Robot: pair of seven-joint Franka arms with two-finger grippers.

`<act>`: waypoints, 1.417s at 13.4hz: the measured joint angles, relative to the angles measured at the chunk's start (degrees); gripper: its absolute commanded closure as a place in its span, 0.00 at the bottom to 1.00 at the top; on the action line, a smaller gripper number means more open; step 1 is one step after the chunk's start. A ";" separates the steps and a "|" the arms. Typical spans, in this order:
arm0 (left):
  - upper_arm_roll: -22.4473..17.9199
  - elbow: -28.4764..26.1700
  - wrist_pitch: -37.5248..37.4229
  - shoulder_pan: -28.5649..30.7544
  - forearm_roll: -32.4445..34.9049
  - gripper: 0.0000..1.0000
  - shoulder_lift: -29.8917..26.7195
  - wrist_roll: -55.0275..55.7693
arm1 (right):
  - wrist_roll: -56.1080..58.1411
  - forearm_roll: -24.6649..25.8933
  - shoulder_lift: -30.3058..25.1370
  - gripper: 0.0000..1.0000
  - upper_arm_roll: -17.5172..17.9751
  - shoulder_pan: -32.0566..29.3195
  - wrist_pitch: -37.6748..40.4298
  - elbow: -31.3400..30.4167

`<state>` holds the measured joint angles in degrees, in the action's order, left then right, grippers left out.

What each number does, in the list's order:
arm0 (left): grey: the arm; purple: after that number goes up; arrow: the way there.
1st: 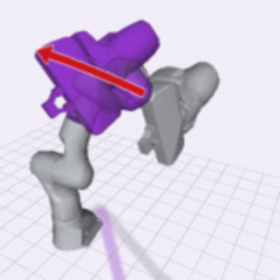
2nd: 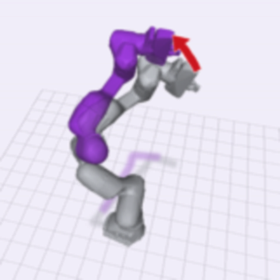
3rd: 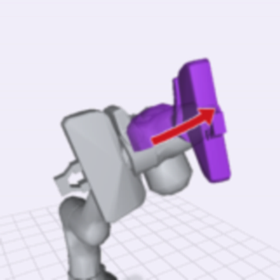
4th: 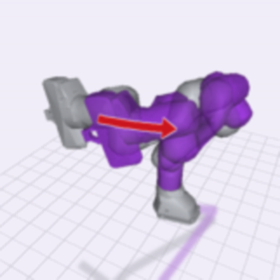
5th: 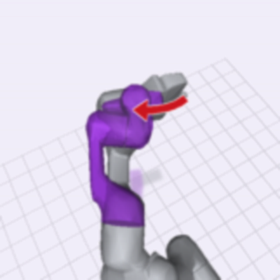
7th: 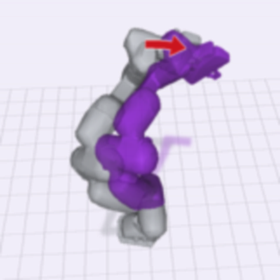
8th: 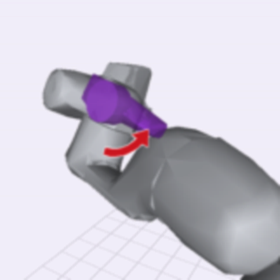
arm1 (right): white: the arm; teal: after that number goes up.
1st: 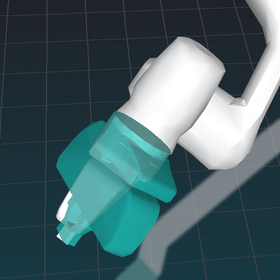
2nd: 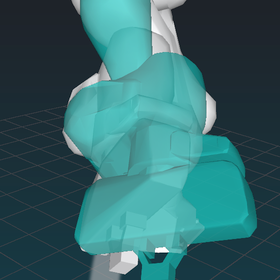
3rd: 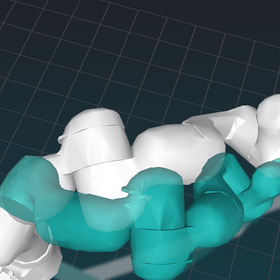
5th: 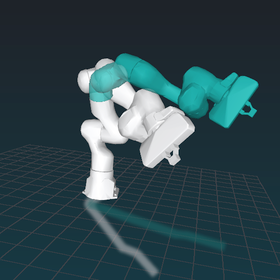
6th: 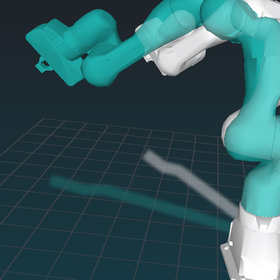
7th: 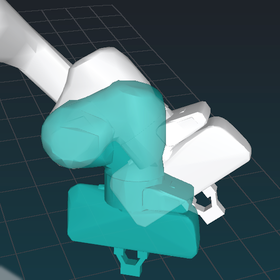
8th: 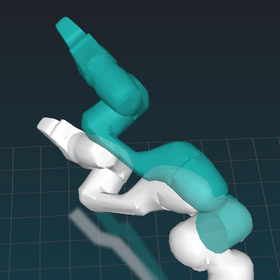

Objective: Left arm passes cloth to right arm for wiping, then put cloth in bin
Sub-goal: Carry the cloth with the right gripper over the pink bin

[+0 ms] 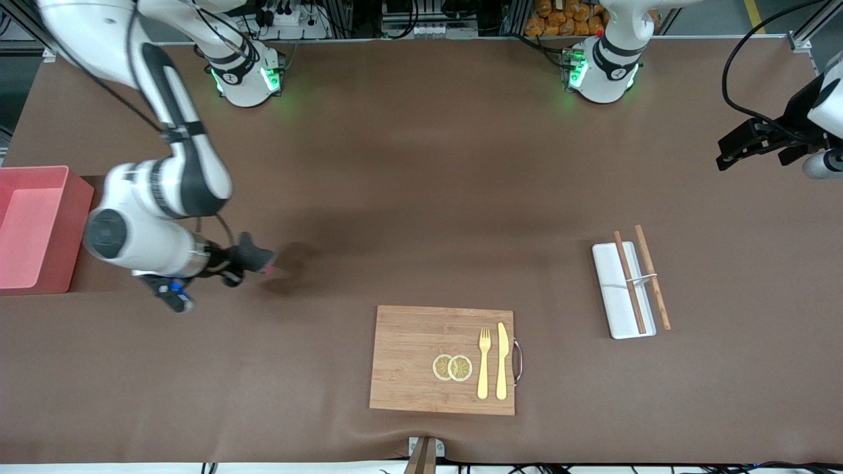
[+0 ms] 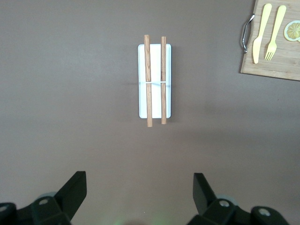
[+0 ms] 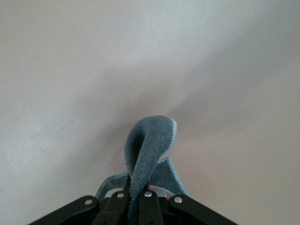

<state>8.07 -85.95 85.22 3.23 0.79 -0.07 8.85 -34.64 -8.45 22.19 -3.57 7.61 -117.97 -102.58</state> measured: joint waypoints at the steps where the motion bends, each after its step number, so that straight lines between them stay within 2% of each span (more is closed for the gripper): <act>1: 0.11 0.00 0.00 -0.04 0.00 0.00 0.00 0.00 | 5.67 -0.09 -0.85 1.00 -0.12 -2.73 1.09 0.01; 6: 0.50 0.03 0.00 -0.10 0.00 0.00 -0.19 0.00 | 35.90 0.60 -1.82 1.00 -0.64 -17.91 4.61 3.55; 10: 0.53 0.02 0.00 -0.15 0.00 0.00 -0.29 0.00 | 54.57 4.15 -1.84 1.00 -0.82 -28.56 10.44 9.46; 13: 0.61 0.02 0.00 -0.20 0.00 0.00 -0.31 0.00 | 64.82 9.20 -1.54 1.00 -0.82 -35.14 12.11 13.00; 15: 0.59 0.02 0.00 -0.16 0.00 0.00 -0.31 0.00 | 71.79 9.71 0.43 1.00 -0.82 -40.05 11.67 13.79; 19: 0.55 -0.04 0.00 -0.10 0.00 0.00 -0.31 0.00 | 82.52 9.65 9.97 1.00 -0.70 -46.88 4.27 14.99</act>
<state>8.62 -85.98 85.22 3.13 0.79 -0.37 8.85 47.89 1.20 32.15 -4.27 -39.27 -113.69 -87.59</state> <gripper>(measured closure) 0.000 0.952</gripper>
